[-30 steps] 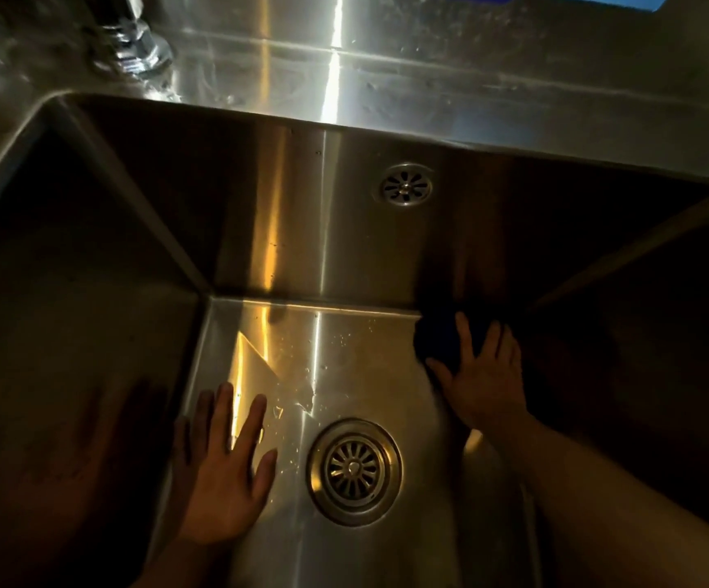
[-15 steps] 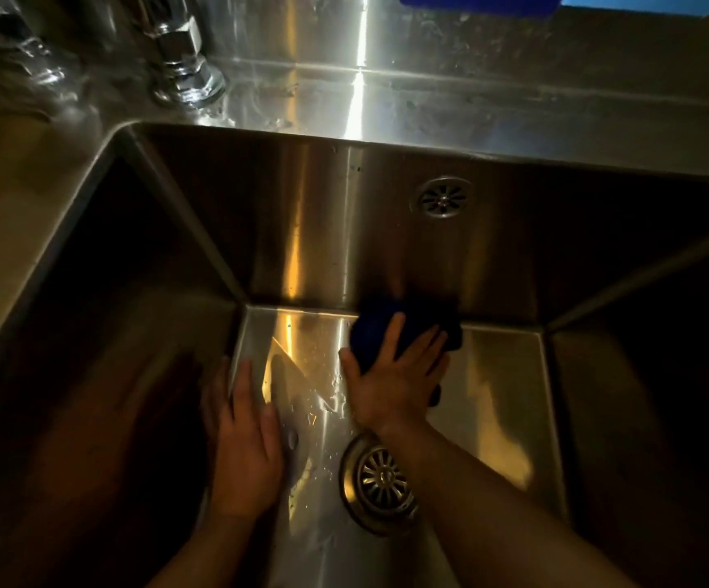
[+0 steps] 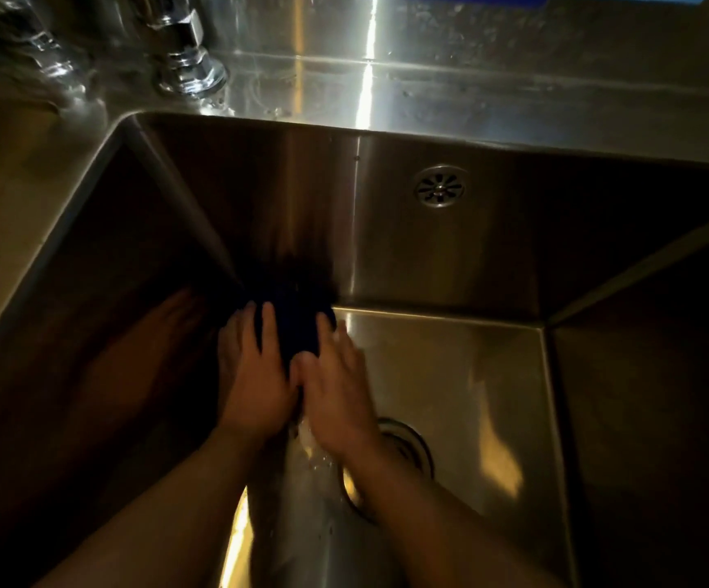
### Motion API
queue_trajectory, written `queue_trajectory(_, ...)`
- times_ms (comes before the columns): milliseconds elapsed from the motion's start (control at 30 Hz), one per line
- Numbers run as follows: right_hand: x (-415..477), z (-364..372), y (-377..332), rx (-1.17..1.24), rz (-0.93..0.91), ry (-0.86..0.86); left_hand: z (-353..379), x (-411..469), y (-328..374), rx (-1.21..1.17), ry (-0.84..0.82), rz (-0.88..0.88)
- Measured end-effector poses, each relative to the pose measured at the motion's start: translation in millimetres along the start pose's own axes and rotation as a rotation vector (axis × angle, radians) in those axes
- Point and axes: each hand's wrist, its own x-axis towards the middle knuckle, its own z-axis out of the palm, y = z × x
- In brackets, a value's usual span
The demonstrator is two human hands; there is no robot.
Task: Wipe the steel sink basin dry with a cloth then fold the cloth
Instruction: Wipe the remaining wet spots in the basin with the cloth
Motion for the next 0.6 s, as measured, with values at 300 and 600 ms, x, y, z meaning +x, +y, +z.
queue_trajectory(300, -98, -109, 111, -0.327, 0.065, 0.157, 10, 11, -28, 0.339, -0.393, 0.225)
queue_trajectory(600, -145, -92, 135, -0.755, 0.197, -0.051, -49, -200, -63, 0.487, -0.422, 0.84)
